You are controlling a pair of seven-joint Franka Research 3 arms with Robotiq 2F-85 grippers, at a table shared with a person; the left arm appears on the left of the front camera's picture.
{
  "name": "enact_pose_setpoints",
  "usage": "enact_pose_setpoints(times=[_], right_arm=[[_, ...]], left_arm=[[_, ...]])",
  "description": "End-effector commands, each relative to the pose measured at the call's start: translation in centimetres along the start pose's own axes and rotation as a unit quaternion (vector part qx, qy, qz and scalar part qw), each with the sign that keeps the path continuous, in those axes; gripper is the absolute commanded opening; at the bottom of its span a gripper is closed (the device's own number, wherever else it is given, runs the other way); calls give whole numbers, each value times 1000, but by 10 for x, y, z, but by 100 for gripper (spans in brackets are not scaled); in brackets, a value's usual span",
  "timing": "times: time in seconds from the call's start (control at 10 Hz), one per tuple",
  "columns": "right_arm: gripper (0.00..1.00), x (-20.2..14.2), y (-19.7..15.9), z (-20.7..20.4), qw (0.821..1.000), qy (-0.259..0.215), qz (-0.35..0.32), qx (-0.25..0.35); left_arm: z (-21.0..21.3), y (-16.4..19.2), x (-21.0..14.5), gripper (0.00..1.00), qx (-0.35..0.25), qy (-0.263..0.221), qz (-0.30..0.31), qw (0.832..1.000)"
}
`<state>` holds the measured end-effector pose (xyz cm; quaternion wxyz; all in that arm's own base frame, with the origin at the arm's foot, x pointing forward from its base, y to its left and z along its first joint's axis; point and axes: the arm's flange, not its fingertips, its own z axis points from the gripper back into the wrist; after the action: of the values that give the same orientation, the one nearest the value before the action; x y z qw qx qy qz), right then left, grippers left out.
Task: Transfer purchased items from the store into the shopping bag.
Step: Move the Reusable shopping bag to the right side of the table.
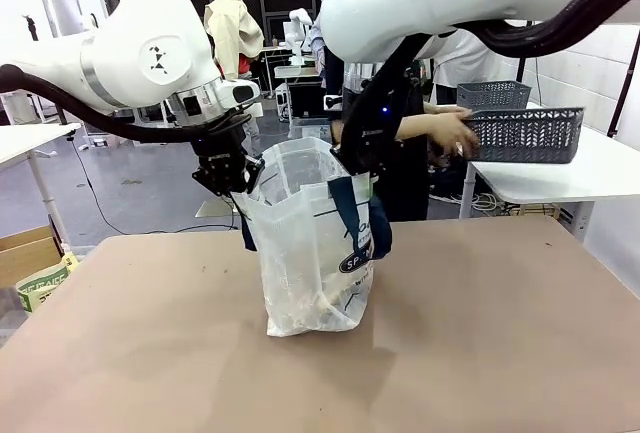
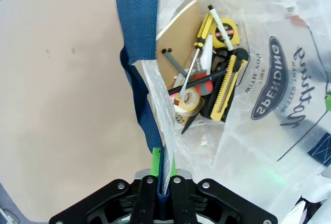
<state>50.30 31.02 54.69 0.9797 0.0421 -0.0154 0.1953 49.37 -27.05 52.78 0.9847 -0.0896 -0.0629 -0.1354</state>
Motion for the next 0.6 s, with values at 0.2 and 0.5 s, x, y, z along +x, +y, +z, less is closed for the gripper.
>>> enact_pose_setpoints(times=[0.2,0.5], right_arm=[[0,24,8,0,999,21,-37,16],[0,17,3,-3,999,10,-30,11]], left_arm=[[-1,-12,10,0,-28,-11,14,999],[-1,-9,4,0,-15,-2,12,1000]])
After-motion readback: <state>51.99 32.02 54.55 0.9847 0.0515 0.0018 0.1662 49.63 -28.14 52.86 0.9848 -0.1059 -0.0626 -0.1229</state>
